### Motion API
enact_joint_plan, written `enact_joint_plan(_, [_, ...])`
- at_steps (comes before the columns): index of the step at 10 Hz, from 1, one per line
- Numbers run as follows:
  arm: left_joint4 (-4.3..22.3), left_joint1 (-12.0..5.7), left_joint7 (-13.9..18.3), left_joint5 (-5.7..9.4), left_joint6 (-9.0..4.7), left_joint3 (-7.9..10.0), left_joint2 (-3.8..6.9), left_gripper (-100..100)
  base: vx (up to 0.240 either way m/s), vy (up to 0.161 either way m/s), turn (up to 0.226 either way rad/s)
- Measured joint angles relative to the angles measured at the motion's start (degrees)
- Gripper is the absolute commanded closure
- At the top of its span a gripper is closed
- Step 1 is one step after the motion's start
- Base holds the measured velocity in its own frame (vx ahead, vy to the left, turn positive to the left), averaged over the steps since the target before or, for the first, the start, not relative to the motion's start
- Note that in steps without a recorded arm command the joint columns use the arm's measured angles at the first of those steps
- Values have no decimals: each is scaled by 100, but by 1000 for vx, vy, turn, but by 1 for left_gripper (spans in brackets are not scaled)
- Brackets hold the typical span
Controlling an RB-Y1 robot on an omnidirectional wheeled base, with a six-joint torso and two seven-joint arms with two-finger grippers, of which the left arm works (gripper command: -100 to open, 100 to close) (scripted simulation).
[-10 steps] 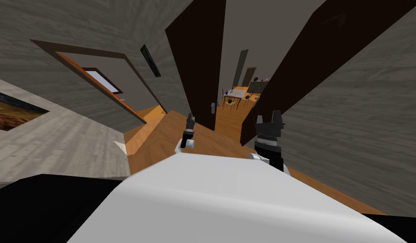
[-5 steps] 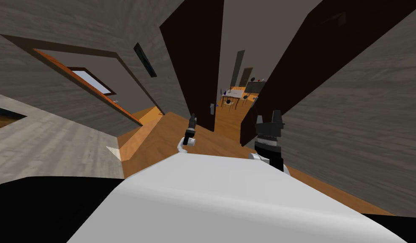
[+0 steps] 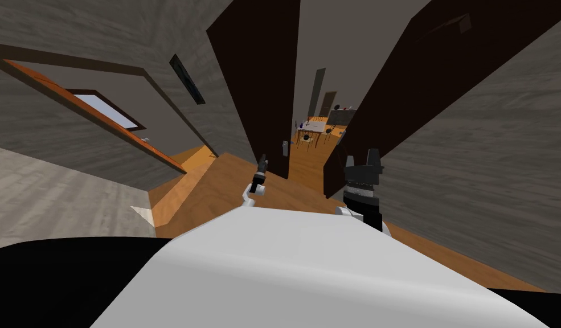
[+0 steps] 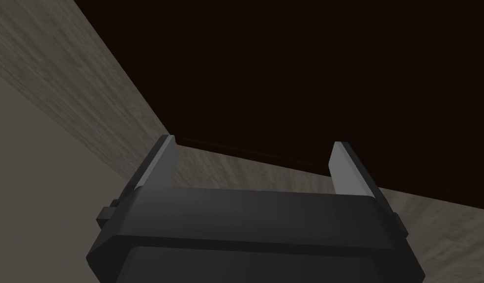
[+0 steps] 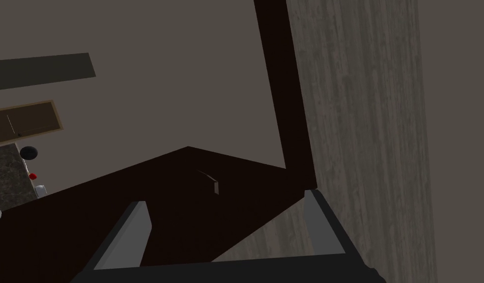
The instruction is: Push the door open
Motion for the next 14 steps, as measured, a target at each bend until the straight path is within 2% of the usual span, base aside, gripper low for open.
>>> enact_joint_plan(7, [1196,-735,125,-14,99,12,-37,-100,91,53,-70])
enact_joint_plan(9, [1486,-907,140,-27,141,7,-89,-100,86,64,-66])
enact_joint_plan(10, [1622,-999,167,-25,165,6,-82,-100,80,68,-66])
enact_joint_plan(12, [1978,-1160,207,-30,126,4,-106,-100,81,49,-66])
enact_joint_plan(14, [2248,-1344,211,-41,175,7,-175,-100,88,57,-56])
